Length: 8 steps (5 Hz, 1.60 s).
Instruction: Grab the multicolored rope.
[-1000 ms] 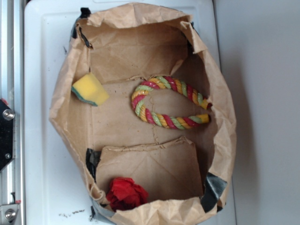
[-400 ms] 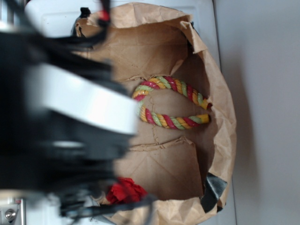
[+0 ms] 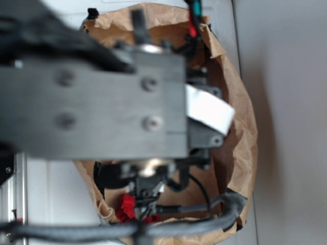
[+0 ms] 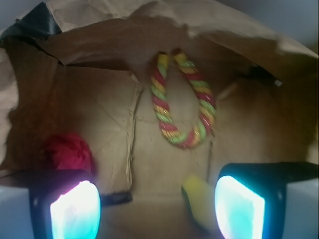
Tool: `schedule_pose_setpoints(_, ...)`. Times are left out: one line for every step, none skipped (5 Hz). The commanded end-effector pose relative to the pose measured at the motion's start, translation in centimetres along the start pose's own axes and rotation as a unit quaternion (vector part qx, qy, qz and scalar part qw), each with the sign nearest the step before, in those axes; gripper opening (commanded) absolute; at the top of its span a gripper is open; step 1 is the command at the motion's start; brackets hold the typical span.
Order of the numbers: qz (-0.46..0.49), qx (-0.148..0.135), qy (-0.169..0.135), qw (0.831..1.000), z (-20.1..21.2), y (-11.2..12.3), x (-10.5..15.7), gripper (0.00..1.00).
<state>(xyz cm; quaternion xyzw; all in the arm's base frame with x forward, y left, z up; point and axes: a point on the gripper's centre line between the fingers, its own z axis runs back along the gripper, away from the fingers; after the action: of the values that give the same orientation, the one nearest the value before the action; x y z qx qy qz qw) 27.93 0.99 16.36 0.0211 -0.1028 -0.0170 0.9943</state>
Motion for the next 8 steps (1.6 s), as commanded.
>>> schedule_pose_setpoints(0.008, -0.033, 0.0, 0.999, -3.8, 1.4, 2.2, 1.0)
schedule_pose_setpoints(-0.009, -0.031, -0.026, 0.999, -4.8, 0.8, 3.0, 1.0)
schedule_pose_setpoints(-0.025, -0.026, -0.029, 0.999, -6.5, 0.6, 3.9, 1.0)
schedule_pose_setpoints(-0.03, -0.023, -0.032, 0.999, -8.0, -2.1, 2.0, 1.0)
schedule_pose_setpoints(-0.044, -0.022, -0.035, 0.998, -8.9, -2.8, 1.9, 1.0)
schedule_pose_setpoints(-0.067, -0.033, -0.022, 0.997, -9.6, -2.5, 2.4, 1.0)
schedule_pose_setpoints(-0.077, -0.028, -0.013, 0.997, -10.8, -1.5, 3.1, 1.0)
schedule_pose_setpoints(-0.07, -0.026, -0.008, 0.997, -11.4, 0.0, 4.0, 1.0)
